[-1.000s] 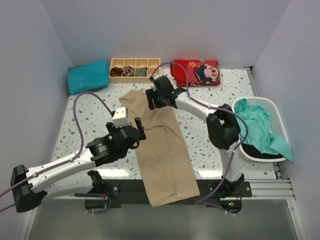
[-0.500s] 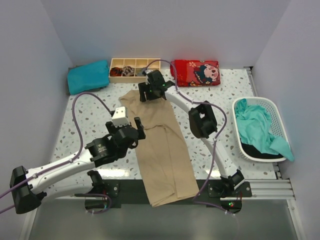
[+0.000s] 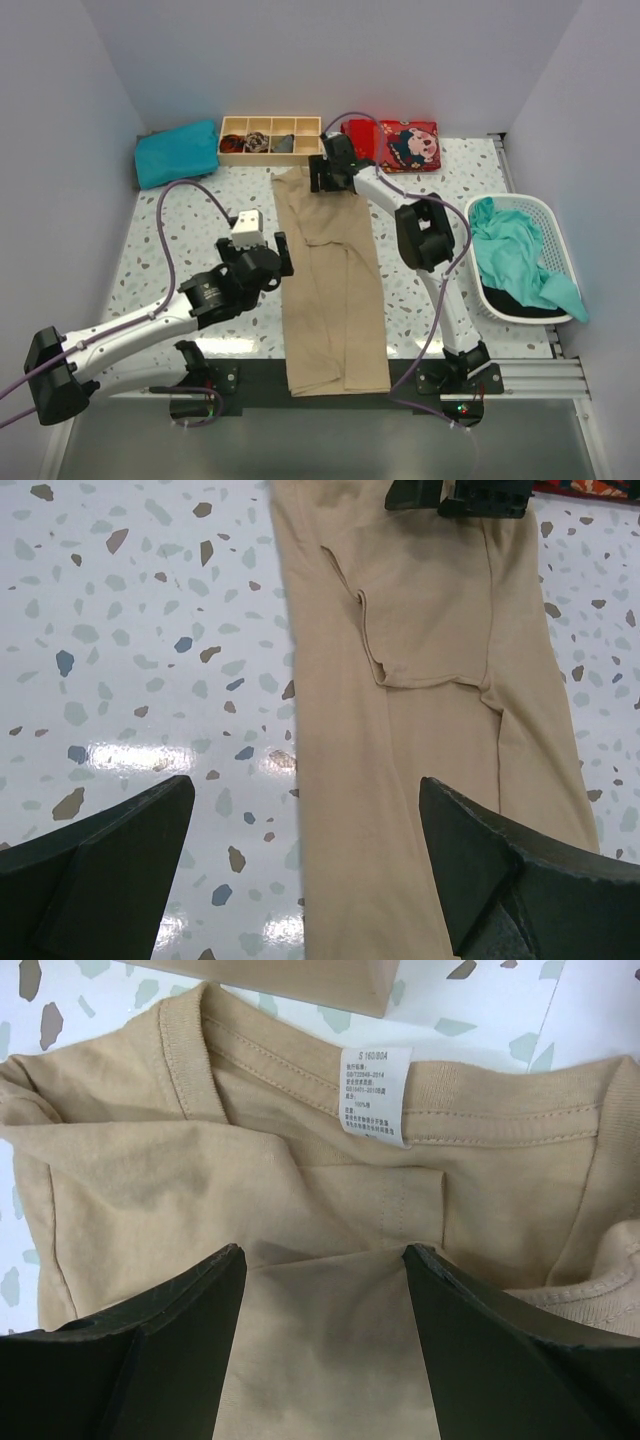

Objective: Fold and stack the t-shirts
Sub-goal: Grab the bottom of the folded rectangular tshirt with both arms

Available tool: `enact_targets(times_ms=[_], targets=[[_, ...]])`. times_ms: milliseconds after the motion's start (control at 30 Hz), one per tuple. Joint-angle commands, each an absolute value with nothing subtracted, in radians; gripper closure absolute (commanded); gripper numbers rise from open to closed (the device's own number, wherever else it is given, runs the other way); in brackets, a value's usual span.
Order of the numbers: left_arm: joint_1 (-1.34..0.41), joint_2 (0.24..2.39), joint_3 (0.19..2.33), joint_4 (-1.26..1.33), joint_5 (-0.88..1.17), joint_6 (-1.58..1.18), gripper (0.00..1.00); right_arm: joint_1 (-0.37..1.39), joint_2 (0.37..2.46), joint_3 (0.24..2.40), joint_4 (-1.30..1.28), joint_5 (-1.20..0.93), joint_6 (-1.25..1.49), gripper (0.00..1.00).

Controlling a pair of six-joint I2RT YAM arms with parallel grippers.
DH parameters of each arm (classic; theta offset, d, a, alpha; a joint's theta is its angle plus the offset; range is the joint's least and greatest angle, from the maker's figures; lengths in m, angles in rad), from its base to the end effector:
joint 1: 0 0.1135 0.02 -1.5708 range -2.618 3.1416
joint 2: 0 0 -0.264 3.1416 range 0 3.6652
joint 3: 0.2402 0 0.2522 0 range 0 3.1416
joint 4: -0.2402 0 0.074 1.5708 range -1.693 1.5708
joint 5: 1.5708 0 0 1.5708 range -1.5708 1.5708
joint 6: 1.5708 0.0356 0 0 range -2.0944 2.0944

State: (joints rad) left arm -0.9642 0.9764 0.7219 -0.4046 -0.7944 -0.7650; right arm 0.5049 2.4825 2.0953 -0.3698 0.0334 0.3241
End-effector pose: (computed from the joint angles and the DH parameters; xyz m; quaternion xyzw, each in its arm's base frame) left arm 0.1363 -0.1519 0.2680 -0.0871 0.8408 -0.0835 0.5277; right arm 0.4888 0.2688 0.1630 -0.0763 0.9151 0.1453 0.3684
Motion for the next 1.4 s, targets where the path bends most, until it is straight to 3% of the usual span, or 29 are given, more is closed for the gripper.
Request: enact_targets(times_ms=[0,233,467,700,867,1033,1367], targets=[[-0.951,0.997,0.759,-0.335,-0.781,-0.707,0.0,0.497,2.461,2.057,-0.376,-0.032,0.278,0.3],[-0.951,1.057,0.766,-0.269,-0.684,-0.617,0.0,0.503,2.217,1.977,-0.285,-0.158,0.193,0.29],[-0.951,1.091,0.721,-0.199,-0.526,-0.673,0.0,0.503,1.903,1.749,-0.406,0.079,0.219,0.29],[-1.008,1.056,0.617,-0.296,-0.384,-0.759,0.07,0.514,1.433,1.13,-0.511,0.104,0.383,0.29],[-1.162,0.916,0.442,-0.385,-0.396,-0.922,0.05,0.67,1.174,0.879,-0.65,0.135,0.547,0.29],[-1.253,0.9,0.373,-0.419,-0.367,-1.046,0.05,0.892,1.079,0.715,-0.756,0.183,0.742,0.3],[-1.489,0.94,0.384,-0.419,-0.301,-1.202,0.06,1.144,0.939,0.557,-0.834,0.161,1.078,0.32]])
